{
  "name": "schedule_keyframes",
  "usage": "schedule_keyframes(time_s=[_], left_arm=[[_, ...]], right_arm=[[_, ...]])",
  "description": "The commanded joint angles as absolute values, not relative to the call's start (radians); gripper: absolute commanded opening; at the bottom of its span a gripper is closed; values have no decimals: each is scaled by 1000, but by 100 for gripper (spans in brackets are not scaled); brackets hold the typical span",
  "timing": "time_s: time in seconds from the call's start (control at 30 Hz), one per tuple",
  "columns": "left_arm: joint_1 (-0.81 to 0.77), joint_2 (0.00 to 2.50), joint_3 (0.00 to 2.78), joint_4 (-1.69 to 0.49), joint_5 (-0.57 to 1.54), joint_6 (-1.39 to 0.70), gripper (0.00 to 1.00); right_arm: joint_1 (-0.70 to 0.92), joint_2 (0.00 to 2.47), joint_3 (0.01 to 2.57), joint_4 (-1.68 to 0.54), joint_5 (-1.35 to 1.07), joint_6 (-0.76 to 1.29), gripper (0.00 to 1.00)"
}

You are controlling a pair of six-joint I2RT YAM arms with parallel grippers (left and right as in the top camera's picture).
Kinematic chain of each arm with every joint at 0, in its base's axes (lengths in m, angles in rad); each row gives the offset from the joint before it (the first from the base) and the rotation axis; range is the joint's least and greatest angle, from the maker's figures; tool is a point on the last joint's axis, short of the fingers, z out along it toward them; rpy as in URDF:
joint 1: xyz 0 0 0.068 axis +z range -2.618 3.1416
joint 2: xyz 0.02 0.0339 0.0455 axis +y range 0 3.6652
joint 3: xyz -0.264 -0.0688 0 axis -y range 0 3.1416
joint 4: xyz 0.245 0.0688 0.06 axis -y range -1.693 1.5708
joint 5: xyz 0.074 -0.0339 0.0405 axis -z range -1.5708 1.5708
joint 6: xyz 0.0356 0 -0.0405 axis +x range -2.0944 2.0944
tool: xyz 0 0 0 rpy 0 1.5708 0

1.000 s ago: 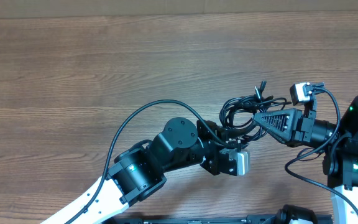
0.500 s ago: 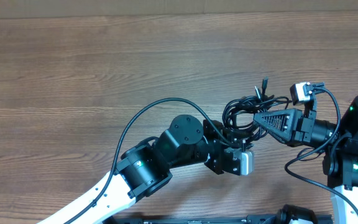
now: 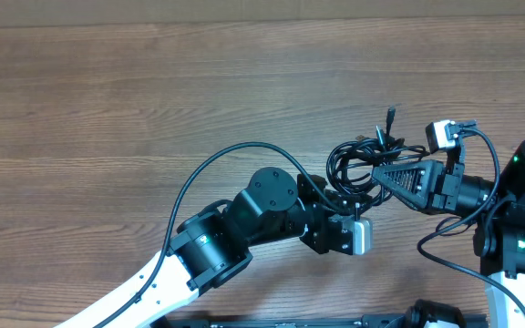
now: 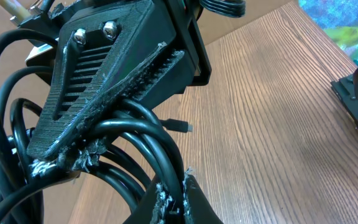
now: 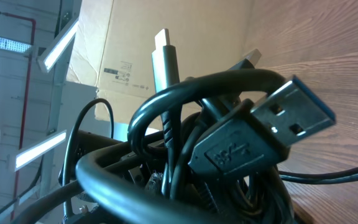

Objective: Untangle cables

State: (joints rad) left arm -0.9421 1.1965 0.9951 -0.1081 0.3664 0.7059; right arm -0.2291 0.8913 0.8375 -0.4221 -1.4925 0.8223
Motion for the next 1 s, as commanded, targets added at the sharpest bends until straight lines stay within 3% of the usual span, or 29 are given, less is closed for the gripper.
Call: schedule_keyframes(time_s=[0.0,0.07,0.1,0.2,0.27,0.37,0.67,0.73,0.8,0.87,0.97], left_arm=[[-949,1209,1011,-115,381,703,4],[-949,1209,1011,-115,380,703,4],[-949,1209,1011,-115,372,703,4],[-949,1209,1011,-115,317,688,4],[-949,1209,1011,-115,274,667,4],[-949,1209,1011,-116,222,646,4],[-949,1209,1011,-99,69,546,4],[-949,1209,1011,-93,70,546,4],[-950,1209,1011,-88,70,546,4],[-950,1209,1011,-77,70,546,4],[-950,1209,1011,-51,71,543,4]], right_arm=[[-231,888,838,-412,-1520,809,4],[-231,888,838,-412,-1520,800,10],[-231,888,838,-412,-1520,789,20],[-231,888,838,-412,-1520,744,73],[-231,888,838,-412,-1520,720,89],[-231,888,838,-412,-1516,698,100],[-230,888,838,-413,-1478,667,97],[-230,888,837,-413,-1465,656,85],[-230,888,837,-416,-1455,648,62],[-230,888,837,-418,-1448,648,52],[-230,888,837,-427,-1431,641,48]])
